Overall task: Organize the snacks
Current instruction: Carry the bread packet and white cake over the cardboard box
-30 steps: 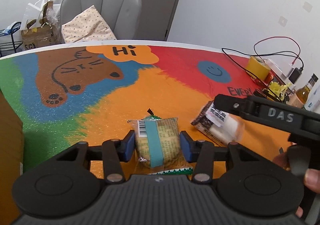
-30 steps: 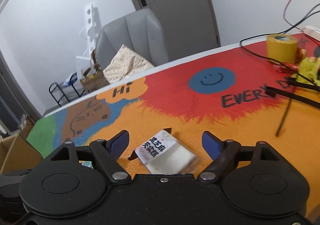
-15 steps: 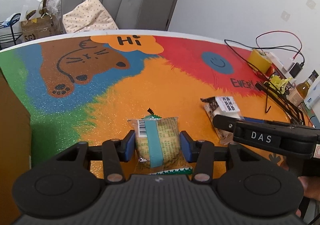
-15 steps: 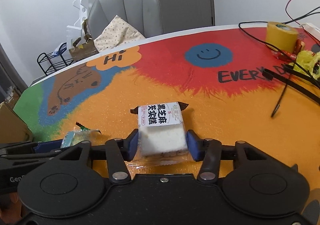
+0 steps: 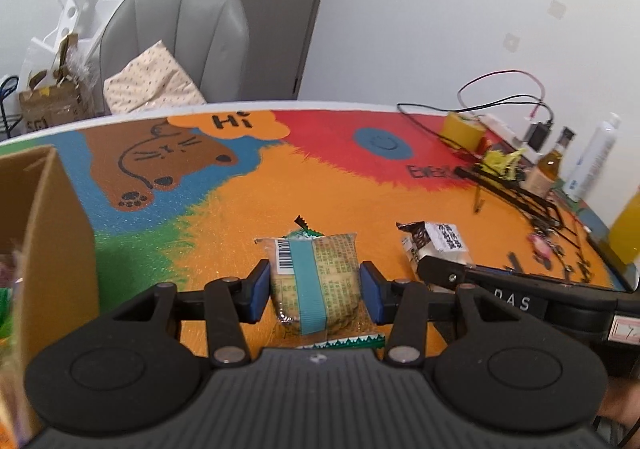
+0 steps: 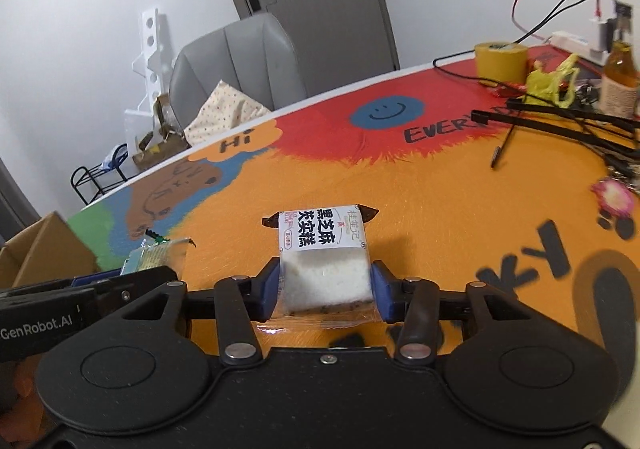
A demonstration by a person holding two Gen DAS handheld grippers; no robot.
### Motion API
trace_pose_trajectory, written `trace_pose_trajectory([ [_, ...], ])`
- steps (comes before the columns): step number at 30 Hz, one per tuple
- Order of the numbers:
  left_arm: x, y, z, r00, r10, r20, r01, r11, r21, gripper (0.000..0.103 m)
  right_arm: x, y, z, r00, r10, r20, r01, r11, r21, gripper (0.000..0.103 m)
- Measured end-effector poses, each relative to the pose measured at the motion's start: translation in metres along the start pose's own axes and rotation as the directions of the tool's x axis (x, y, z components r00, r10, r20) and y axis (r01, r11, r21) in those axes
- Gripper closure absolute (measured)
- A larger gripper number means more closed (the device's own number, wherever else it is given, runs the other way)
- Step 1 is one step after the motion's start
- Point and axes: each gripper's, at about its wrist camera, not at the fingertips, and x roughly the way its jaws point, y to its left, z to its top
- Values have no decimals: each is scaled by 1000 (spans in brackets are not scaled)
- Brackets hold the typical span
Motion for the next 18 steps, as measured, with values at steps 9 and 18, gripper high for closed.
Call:
trace_pose_trajectory([
  [9,-54,5,-10,998,-26,65,25,999,31,57,-46,28,-15,998,-18,62,18,1000,-2,58],
  [18,-97,21,-18,993,-29,115,24,999,46,57,-74,51,-25,993,-4,116,6,1000,-16,58],
])
